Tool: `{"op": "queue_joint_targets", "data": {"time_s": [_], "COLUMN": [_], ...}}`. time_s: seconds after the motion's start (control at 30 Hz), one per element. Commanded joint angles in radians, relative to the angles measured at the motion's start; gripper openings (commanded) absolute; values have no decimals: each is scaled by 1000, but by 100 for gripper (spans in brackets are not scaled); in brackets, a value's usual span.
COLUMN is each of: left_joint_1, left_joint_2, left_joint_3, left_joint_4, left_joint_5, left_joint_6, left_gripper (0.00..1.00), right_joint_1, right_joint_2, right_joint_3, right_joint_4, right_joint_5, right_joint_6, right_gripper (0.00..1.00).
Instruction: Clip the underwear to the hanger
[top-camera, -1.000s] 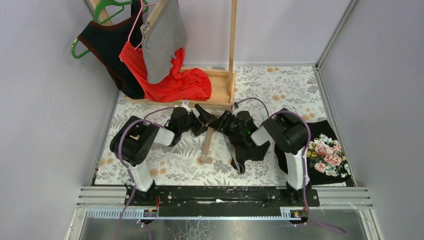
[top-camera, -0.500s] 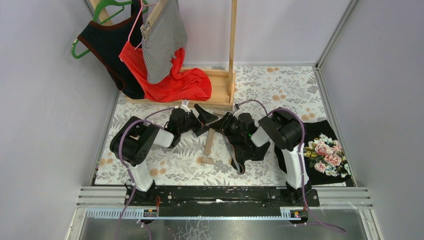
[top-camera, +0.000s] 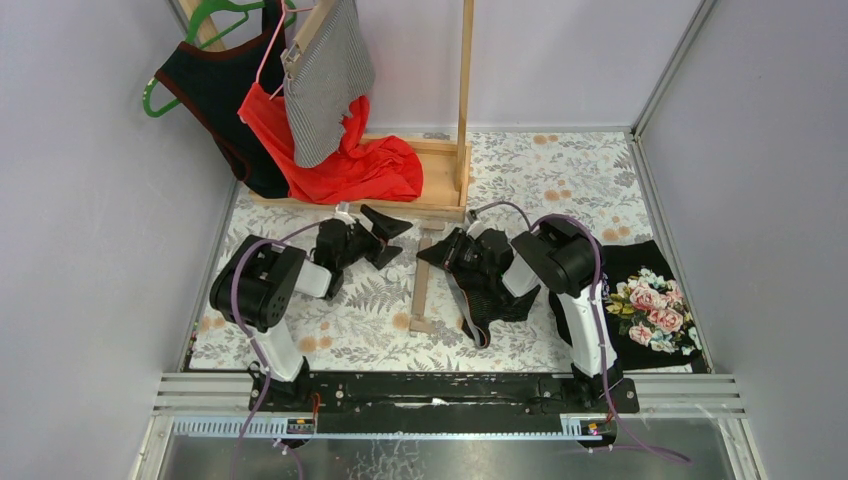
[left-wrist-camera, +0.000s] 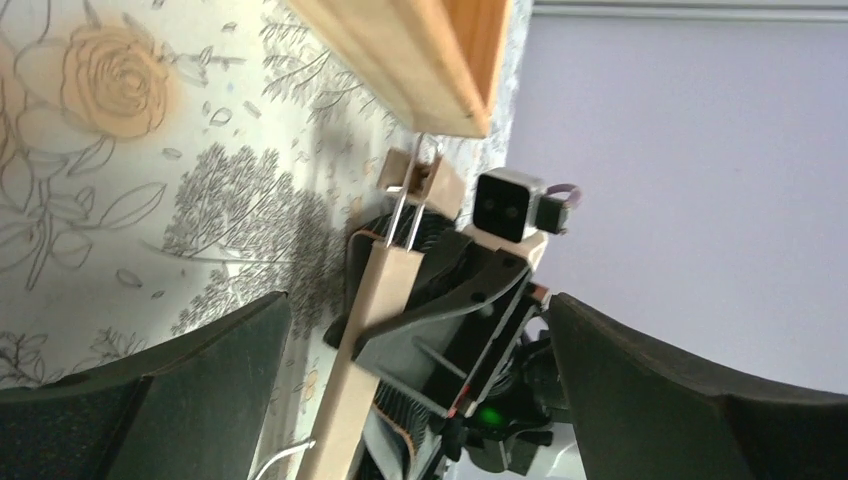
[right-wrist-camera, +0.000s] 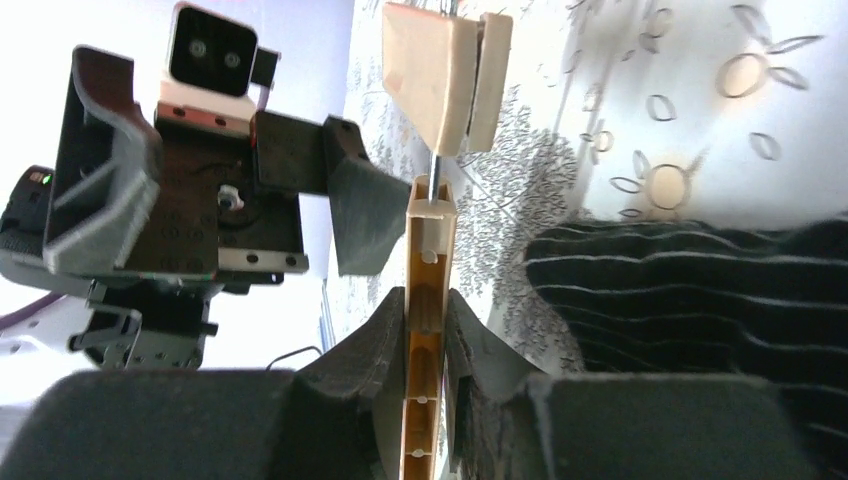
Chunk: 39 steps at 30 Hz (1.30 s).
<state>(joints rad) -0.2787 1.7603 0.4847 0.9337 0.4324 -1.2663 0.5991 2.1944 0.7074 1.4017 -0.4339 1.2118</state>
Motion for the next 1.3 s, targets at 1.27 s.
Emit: {"op": "queue_joint_targets", "data": {"time_s": [1.27], "left_joint_1": [61], "left_joint_2": [302], "left_joint_3": [123], "left_joint_4": [610], "left_joint_5": [129], "left_joint_6": [-144], "left_gripper": [65], "right_joint_1": [5], "right_joint_2": [75], "right_joint_3": [162], "right_joint_4": [224], "right_joint_5": [-296], "right_joint_6": [140], "right_gripper": [5]}}
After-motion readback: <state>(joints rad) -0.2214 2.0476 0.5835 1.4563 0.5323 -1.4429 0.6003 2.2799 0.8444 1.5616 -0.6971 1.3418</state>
